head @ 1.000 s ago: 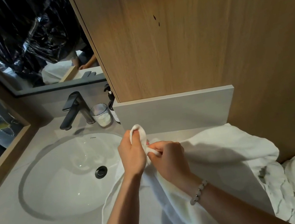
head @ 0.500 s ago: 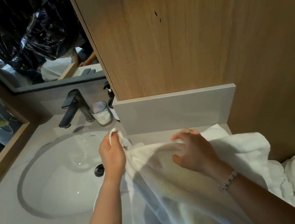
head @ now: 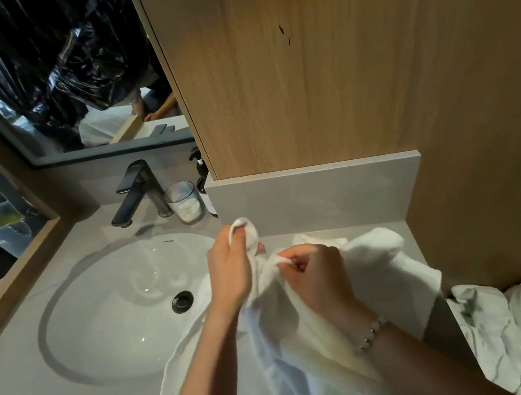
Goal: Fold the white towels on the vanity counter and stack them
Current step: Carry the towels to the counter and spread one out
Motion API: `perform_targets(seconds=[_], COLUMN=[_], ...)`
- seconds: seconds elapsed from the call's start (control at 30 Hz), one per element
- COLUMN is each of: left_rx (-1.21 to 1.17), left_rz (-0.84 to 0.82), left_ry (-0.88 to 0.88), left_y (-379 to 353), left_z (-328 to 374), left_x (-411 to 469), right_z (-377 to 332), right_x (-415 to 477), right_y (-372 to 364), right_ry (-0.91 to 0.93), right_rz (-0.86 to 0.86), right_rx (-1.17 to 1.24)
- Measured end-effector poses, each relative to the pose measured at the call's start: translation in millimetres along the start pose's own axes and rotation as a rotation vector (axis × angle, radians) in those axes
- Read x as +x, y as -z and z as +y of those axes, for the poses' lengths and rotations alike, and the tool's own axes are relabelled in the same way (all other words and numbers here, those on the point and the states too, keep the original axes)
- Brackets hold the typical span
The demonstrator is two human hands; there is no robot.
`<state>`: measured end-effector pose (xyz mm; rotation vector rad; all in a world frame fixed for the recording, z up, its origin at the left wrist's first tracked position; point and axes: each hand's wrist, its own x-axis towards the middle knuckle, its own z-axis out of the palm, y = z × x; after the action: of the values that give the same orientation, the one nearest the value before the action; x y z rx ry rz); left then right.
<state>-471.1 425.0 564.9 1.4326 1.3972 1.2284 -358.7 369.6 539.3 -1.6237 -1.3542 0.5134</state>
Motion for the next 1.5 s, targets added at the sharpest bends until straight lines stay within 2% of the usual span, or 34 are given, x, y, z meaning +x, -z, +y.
perform_targets(seconds=[0.1,0.2,0.27,0.43,0.5,0.7,0.77,0.93,1.07,1.13,1.23,1.33,1.5], left_rx=[-0.088,0.054,0.091,0.051,0.023,0.009,-0.010,-0.100,-0.150,-0.170,-0.200,-0.192,-0.169], left_rz=[-0.118,-0.216,-0.221,-0.226,-0.219,-0.222,-0.233,-0.302,-0.345,-0.364,-0.380,-0.374,-0.254], left_ry=[-0.007,-0.045,-0.013,0.016,0.030,0.035,0.041,0.099,0.112,0.103,0.102,0.105,0.145], left_y=[-1,5,4,1,0,9,19,36,42,43,44,47,55], left_z=[1,-4,-6,-9,-6,1,4,8,8,8,9,9,-1], left_x=[-6,-4,-4,-1,-2,-6,-5,-6,-5,-5,-4,-3,3], right_z=[-6,-8,-9,-6,-7,3,11,48,67,67,65,64,68], right_x=[-1,-1,1,-1,0,22,33,61,62,61,63,68,66], right_y=[-5,-4,-2,4,8,26,42,52,41,36,29,31,54], right_ry=[0.023,0.052,0.037,-0.060,-0.118,-0.198,-0.283,-0.598,-0.682,-0.653,-0.513,-0.402,-0.385], right_rz=[0.085,0.131,0.139,-0.026,-0.043,0.314,0.211,-0.218,-0.427,-0.549,-0.554,-0.533,-0.372], right_rx=[0.053,0.086,0.129,0.249,0.292,0.162,0.078,-0.192,-0.107,-0.033,0.176,0.198,0.301])
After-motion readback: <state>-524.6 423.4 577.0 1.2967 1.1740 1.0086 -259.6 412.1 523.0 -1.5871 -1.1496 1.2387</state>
